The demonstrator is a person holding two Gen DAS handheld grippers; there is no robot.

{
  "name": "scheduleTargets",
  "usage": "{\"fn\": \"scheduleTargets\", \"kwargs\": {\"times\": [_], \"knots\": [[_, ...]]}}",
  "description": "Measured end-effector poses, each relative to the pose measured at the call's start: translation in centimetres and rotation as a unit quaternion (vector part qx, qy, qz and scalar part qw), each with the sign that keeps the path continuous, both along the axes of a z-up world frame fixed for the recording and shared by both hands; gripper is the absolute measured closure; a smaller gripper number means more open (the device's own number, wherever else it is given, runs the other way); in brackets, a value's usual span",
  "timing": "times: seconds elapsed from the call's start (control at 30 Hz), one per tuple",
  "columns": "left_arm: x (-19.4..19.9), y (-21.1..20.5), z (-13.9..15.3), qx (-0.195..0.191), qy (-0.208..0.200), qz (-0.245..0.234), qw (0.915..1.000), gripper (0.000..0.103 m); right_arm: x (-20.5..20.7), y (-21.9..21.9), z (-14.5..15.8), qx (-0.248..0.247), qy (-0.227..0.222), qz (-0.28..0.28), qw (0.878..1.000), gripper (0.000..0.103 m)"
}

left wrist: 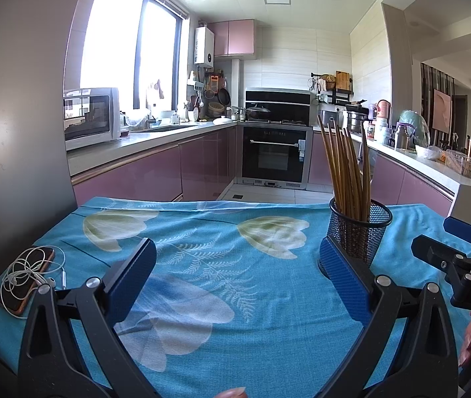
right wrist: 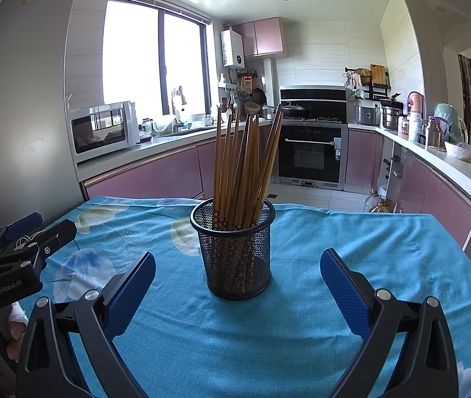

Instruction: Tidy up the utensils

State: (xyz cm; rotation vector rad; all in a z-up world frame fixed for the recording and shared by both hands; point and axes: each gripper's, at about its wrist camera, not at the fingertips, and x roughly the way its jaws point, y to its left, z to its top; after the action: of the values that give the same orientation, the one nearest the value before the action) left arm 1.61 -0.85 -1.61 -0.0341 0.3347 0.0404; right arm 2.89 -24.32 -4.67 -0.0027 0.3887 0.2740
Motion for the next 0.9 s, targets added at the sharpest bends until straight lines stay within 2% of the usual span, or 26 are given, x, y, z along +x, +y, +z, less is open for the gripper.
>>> {"fn": "scheduleTargets", "kwargs": {"times": [0.9], "knots": [[0.30, 0.29, -0.17, -0.006, 0.009, -0.002, 0.9999, 0.006, 0.34, -0.11, -0.11, 0.007, 0.006, -0.002, 1.000, 0.007]]}}
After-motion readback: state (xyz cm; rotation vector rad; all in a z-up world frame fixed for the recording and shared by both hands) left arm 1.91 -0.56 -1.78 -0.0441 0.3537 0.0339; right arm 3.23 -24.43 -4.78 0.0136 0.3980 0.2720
